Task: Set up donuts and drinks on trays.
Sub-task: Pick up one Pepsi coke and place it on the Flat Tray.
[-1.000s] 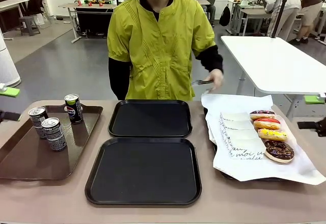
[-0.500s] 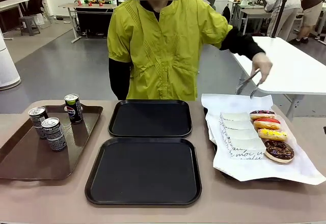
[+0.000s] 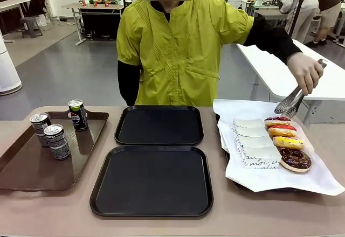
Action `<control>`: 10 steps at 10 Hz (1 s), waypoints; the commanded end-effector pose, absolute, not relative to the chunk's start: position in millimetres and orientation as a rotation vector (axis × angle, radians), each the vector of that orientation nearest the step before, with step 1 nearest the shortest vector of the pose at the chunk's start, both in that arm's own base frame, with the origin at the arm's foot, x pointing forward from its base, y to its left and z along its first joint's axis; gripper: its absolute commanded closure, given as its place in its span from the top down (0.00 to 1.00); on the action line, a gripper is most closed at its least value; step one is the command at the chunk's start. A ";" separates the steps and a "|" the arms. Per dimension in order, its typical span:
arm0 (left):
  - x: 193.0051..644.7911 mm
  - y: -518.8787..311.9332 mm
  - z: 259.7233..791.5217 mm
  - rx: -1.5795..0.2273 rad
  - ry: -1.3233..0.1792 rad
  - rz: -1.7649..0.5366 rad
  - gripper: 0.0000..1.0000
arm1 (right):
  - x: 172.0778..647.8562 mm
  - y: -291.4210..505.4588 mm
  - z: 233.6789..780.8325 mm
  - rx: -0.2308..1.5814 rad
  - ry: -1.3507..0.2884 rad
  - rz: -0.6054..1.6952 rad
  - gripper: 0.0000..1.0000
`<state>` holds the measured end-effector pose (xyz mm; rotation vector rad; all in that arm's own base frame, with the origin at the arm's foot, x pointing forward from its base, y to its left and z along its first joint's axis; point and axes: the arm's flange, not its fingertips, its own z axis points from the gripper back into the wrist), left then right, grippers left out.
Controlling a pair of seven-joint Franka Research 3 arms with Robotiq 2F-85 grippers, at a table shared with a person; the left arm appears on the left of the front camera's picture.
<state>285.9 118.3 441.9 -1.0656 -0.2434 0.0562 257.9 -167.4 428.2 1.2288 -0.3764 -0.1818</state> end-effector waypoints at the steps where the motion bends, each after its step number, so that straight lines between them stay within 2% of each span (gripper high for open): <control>1: 286.9 119.0 441.7 -1.075 -0.254 0.056 1.00 | 260.4 -167.9 427.6 1.232 -0.387 -0.177 1.00; 7: 286.3 118.4 441.0 -1.066 -0.241 0.058 1.00 | 260.4 -167.9 427.6 1.232 -0.387 -0.177 1.00; 9: 301.2 103.7 476.4 -0.898 -0.284 0.021 1.00 | 260.4 -167.9 427.6 1.232 -0.387 -0.177 1.00; 10: 323.9 98.0 501.8 -0.821 -0.237 -0.002 1.00 | 260.4 -167.9 427.6 1.232 -0.387 -0.177 1.00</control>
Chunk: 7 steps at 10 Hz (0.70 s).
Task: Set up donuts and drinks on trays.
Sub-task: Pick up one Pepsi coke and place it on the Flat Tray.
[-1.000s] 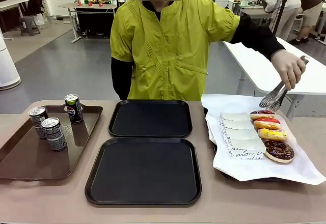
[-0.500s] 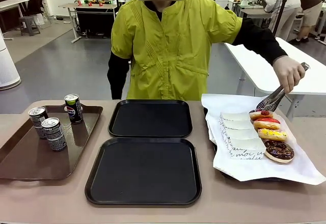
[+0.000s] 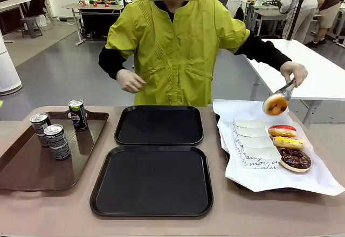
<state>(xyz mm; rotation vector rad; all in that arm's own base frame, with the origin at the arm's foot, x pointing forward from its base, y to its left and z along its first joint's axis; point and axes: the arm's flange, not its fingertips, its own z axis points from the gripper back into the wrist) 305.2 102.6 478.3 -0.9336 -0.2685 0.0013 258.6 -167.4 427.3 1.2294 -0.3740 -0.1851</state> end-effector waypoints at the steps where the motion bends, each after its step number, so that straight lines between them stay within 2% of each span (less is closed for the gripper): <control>1: 346.9 95.3 524.1 -0.728 -0.199 -0.005 1.00 | 260.4 -167.9 427.6 1.232 -0.387 -0.177 1.00; 4: 393.9 64.3 557.1 -0.397 -0.003 0.007 1.00 | 260.4 -167.9 427.6 1.232 -0.387 -0.177 1.00; 7: 428.1 5.2 544.0 -0.254 0.059 0.019 1.00 | 260.4 -167.9 427.6 1.232 -0.387 -0.177 1.00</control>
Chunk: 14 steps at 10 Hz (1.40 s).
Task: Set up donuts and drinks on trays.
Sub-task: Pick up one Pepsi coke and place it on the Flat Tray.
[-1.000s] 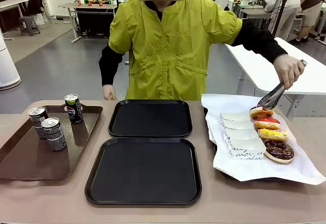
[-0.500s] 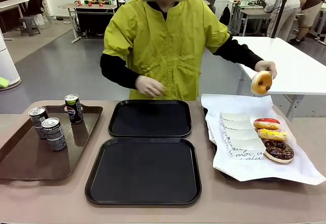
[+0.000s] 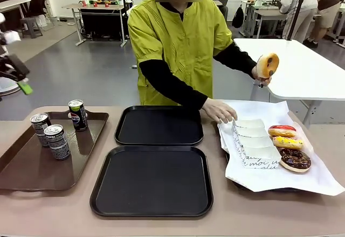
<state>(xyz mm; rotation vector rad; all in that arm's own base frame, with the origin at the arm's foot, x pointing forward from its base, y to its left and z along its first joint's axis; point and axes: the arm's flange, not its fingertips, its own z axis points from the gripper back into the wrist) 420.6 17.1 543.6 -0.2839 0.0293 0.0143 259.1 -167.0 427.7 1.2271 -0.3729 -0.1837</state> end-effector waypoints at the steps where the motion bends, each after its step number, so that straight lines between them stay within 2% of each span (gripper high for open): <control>1: 430.4 -12.1 535.1 -0.226 0.055 0.041 1.00 | 260.4 -167.9 427.6 1.232 -0.387 -0.177 1.00; 3: 448.1 -40.7 515.8 -0.112 -0.001 0.072 1.00 | 260.4 -167.9 427.6 1.232 -0.387 -0.177 1.00; 6: 450.5 -65.6 485.5 -0.052 -0.062 0.127 1.00 | 260.4 -167.9 427.6 1.232 -0.387 -0.177 1.00; 8: 454.2 -62.0 497.6 -0.105 -0.054 0.079 1.00 | 260.4 -167.9 427.6 1.232 -0.387 -0.177 1.00; 14: 455.9 -62.3 495.4 -0.095 -0.059 0.095 1.00 | 260.4 -167.9 427.6 1.232 -0.387 -0.177 1.00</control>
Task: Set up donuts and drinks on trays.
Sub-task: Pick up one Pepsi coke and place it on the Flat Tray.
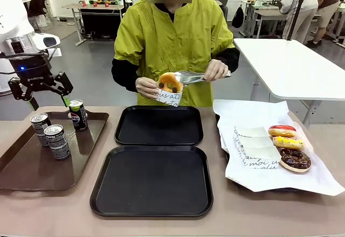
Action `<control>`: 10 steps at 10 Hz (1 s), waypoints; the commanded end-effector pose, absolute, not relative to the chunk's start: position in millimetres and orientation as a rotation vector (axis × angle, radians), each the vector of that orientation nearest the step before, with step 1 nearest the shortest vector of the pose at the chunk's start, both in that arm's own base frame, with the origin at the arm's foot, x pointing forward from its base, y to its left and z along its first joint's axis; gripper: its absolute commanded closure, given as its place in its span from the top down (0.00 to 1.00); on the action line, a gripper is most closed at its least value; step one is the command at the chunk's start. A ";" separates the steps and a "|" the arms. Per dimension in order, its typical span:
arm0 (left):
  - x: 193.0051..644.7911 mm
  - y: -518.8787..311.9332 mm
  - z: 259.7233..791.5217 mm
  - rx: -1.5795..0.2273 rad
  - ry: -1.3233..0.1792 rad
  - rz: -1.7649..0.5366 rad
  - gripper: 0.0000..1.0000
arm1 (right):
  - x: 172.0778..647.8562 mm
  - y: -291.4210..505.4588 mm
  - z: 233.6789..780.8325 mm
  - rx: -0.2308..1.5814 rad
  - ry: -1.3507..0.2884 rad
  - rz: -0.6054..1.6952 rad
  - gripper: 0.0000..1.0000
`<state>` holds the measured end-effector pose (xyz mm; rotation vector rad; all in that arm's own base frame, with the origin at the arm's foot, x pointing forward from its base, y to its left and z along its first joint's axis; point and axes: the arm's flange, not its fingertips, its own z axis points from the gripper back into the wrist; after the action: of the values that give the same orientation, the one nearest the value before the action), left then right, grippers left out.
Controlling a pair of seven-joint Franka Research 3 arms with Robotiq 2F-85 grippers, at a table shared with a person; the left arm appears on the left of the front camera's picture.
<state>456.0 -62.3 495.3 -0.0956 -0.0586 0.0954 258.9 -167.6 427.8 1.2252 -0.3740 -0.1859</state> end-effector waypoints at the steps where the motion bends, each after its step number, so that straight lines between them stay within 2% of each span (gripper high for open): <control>1: 449.6 -63.5 494.0 -0.026 -0.083 0.143 1.00 | 260.4 -167.9 427.6 1.232 -0.387 -0.177 1.00; 2: 438.1 -62.3 491.2 0.043 -0.139 0.180 1.00 | 260.4 -167.9 427.6 1.232 -0.387 -0.177 1.00; 5: 422.7 -62.8 471.4 0.010 -0.140 0.170 1.00 | 260.4 -167.9 427.6 1.232 -0.387 -0.177 1.00; 10: 430.7 -72.8 443.9 0.005 -0.177 0.102 1.00 | 260.4 -167.9 427.6 1.232 -0.387 -0.177 1.00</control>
<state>427.4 -68.6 451.0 0.0001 -0.1584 0.1231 258.6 -167.9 427.8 1.2245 -0.3747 -0.1875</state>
